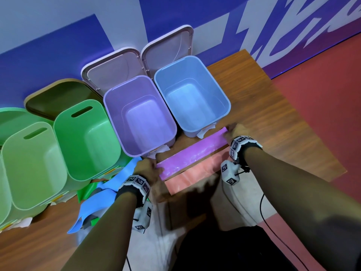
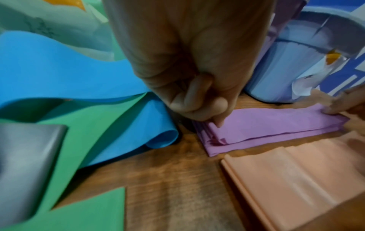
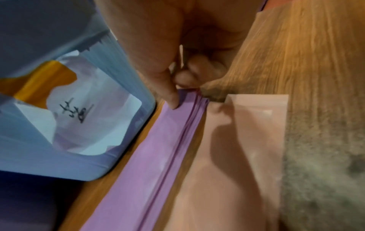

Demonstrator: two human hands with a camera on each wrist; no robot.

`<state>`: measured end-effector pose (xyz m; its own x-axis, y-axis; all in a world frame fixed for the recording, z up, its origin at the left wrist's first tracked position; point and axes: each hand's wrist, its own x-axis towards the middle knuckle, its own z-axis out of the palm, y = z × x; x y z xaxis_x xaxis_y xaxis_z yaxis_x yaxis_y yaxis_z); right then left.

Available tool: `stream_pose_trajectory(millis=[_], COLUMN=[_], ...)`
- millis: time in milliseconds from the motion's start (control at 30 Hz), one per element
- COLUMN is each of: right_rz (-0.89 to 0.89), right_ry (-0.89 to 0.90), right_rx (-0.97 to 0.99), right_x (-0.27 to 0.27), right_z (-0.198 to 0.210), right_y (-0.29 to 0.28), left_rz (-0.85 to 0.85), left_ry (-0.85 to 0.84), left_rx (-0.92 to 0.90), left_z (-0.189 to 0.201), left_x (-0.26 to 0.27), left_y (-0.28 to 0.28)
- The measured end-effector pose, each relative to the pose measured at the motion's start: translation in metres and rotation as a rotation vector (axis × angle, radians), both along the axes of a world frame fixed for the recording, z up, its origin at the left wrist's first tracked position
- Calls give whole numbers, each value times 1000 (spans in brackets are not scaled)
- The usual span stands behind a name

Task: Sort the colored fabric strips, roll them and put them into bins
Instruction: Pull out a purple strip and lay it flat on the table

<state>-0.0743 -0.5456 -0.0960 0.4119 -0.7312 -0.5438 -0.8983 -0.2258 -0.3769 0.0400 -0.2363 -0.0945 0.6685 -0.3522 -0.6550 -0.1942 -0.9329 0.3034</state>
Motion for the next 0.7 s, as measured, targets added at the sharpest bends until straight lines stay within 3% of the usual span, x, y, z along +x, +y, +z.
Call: stream_pose_trajectory(millis=[167,467,700], right_rz=[17,-73,12], right_ry=[-131,-160,-134], right_rx=[117,222,309], right_x=[6,-5,2], right_z=[-3,-9,-7], right_y=[9,13,1], left_rz=[-65,-18,-18], left_ry=[36,76,34], left_rx=[-74,-37,-9], left_z=[-1,-6,-9], left_x=[-3,-5,-6], left_y=[-1,-2,-2])
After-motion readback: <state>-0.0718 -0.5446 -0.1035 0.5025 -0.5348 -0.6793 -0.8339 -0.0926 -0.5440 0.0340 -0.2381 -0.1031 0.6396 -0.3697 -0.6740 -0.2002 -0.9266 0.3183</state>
